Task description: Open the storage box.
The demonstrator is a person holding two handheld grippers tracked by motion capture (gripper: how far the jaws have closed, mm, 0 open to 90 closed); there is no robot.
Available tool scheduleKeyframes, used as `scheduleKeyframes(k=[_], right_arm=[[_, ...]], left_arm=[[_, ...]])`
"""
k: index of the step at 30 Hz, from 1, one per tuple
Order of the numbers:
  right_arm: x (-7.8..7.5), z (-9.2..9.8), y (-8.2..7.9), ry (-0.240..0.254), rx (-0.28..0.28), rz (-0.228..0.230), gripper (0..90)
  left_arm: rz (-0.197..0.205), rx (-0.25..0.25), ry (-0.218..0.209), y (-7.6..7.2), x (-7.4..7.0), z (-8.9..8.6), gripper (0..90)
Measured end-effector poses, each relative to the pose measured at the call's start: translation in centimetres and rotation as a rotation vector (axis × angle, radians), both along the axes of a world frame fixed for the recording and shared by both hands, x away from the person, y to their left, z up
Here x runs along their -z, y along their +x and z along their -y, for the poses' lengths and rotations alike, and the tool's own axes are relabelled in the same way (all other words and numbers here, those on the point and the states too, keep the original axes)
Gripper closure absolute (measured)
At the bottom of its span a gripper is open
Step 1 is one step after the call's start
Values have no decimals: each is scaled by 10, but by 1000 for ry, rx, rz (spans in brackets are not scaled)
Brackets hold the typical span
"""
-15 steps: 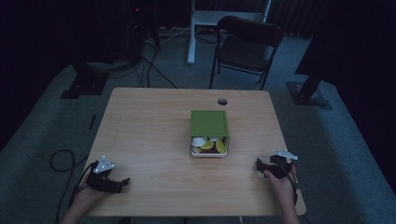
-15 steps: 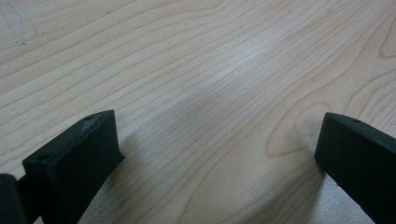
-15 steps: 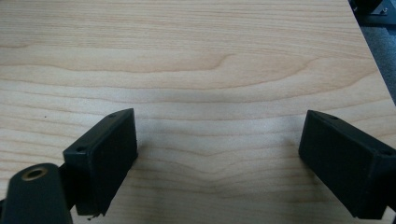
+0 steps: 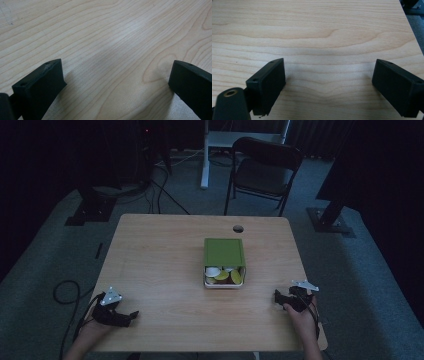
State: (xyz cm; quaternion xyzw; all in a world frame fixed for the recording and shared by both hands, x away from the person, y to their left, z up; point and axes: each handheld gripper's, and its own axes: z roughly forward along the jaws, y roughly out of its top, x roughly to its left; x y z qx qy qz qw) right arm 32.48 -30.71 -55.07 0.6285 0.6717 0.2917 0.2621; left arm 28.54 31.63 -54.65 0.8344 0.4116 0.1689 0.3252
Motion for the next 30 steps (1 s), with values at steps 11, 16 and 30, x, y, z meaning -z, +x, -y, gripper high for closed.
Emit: scheduleKeyframes(k=[11, 16, 30], right_arm=[[0, -6, -2, -1, -32, 0, 111], [0, -15, 0, -3, -54, 0, 112], [-13, -47, -8, -78, -180, 71, 114]], left_arm=[[1, 6, -1, 0, 0, -1, 0], [1, 6, -1, 0, 0, -1, 0], [1, 6, -1, 0, 0, -1, 0]])
